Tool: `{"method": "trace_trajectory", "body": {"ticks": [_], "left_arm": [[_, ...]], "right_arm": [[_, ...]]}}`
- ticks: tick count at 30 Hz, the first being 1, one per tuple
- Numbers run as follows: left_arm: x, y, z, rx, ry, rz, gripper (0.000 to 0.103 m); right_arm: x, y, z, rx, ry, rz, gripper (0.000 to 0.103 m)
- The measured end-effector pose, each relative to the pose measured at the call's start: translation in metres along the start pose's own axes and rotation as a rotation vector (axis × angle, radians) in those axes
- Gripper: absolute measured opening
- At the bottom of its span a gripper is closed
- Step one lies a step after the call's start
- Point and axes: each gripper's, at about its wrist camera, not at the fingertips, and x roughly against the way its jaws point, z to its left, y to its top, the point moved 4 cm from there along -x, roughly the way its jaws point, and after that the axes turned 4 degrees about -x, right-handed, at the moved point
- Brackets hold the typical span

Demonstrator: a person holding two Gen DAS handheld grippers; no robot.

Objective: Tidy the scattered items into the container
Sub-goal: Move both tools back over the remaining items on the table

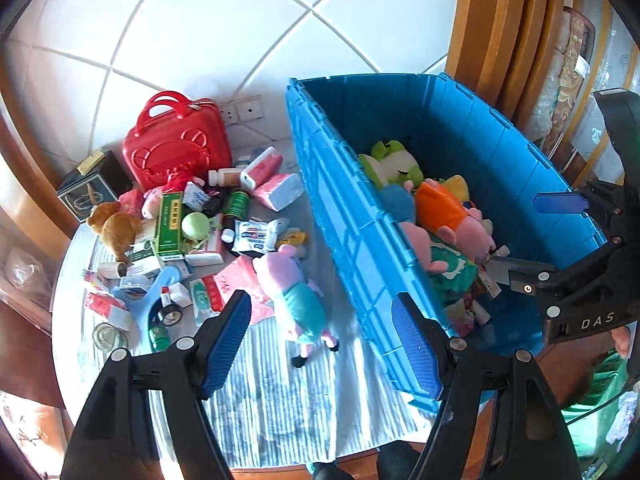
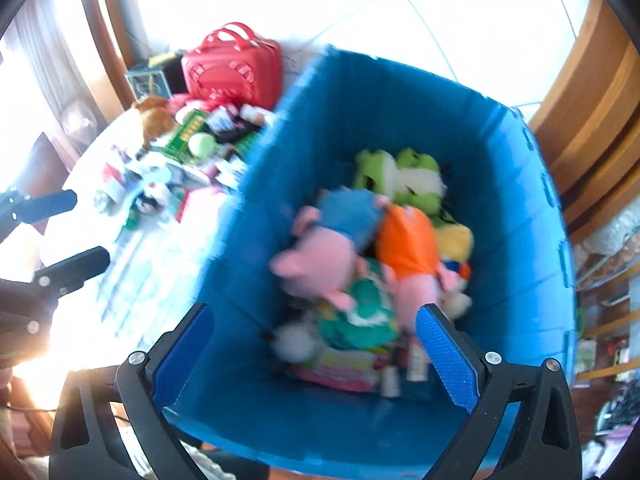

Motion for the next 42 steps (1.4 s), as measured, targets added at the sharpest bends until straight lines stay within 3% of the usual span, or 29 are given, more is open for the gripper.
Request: {"method": "trace_trajectory", "body": {"ticks": [8, 13, 17, 26, 30, 37, 42], "left_arm": [[0.008, -0.045, 0.113, 0.038, 0.041, -0.008, 0.072], [0.006, -0.075, 0.168, 0.114, 0.078, -0.01, 0.072], [0.0, -0.1, 0.201, 0.188, 0.118, -0.028, 0.072], [-0.031, -0.146, 0.245, 0.329, 0.253, -0.055, 0.072], [-0.055, -0.161, 0.259, 0.365, 0.289, -0.045, 0.072], [-0.106, -0.182, 0.276, 0.387, 0.24, 0.004, 0.072], [-0.14, -0.19, 0.299, 0.353, 0.2, 0.034, 0.072]], "right_arm": [[-0.007, 0.018, 0.1, -0.007, 0.049, -0.075, 0.102], [-0.019, 0.024, 0.15, 0.012, 0.082, -0.091, 0.102], [-0.032, 0.026, 0.177, 0.019, 0.161, -0.108, 0.102], [-0.082, 0.031, 0.216, 0.061, 0.23, -0.16, 0.102], [-0.113, 0.031, 0.23, 0.084, 0.195, -0.157, 0.102], [-0.169, 0.024, 0.258, 0.033, 0.249, -0.063, 0.103], [-0.2, 0.026, 0.281, -0.03, 0.209, -0.05, 0.103]]}}
